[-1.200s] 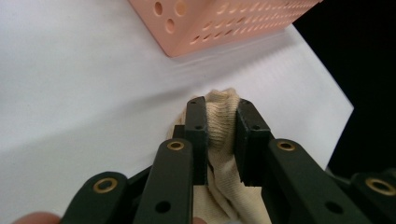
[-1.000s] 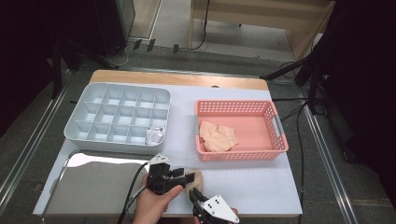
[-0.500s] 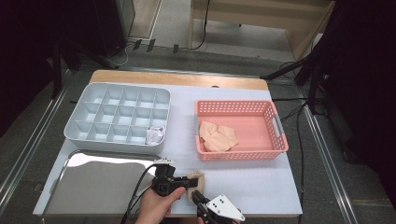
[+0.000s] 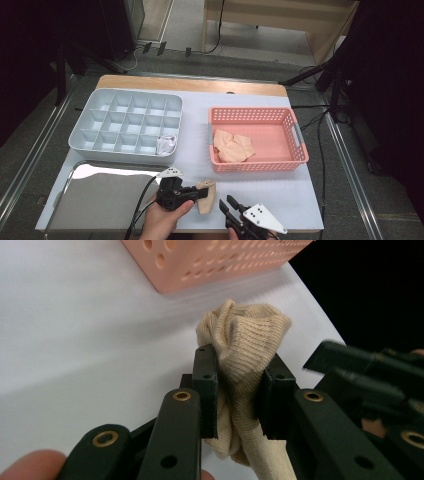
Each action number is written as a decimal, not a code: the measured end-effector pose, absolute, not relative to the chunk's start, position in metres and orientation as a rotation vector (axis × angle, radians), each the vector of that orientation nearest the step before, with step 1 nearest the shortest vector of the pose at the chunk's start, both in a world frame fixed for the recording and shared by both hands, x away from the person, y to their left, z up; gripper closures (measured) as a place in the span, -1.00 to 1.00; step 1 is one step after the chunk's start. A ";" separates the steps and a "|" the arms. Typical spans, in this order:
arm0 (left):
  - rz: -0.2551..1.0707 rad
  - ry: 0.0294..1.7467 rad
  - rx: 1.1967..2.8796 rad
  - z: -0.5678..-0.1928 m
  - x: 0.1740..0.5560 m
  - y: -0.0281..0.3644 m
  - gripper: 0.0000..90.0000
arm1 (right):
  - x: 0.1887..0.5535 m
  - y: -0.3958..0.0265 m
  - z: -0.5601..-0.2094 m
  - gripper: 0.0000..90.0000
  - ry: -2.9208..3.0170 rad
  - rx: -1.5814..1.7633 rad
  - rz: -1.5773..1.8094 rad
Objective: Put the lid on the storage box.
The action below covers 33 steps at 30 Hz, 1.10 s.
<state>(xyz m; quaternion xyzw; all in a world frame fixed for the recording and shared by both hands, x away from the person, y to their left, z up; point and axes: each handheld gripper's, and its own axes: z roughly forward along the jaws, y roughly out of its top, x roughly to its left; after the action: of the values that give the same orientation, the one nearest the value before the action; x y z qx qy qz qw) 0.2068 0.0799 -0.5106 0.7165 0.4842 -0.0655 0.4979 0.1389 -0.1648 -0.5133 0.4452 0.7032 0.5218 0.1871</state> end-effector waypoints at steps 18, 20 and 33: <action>-0.059 1.152 1.687 -0.488 0.211 0.115 0.66 | 0.177 -0.216 -0.518 -0.61 1.953 1.291 1.407; -0.056 1.154 1.685 -0.488 0.212 0.117 0.66 | 0.177 -0.221 -0.520 -0.65 1.953 1.298 1.402; 0.001 1.185 1.632 -0.476 0.208 0.135 0.66 | 0.181 -0.250 -0.529 -0.72 1.929 1.366 1.401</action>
<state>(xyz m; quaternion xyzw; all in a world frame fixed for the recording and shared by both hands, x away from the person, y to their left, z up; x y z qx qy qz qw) 0.2078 0.1346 -0.4756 0.6847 0.4970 0.0005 0.5331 0.1808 -0.2500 -0.5286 0.4876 0.6885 0.4999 0.1956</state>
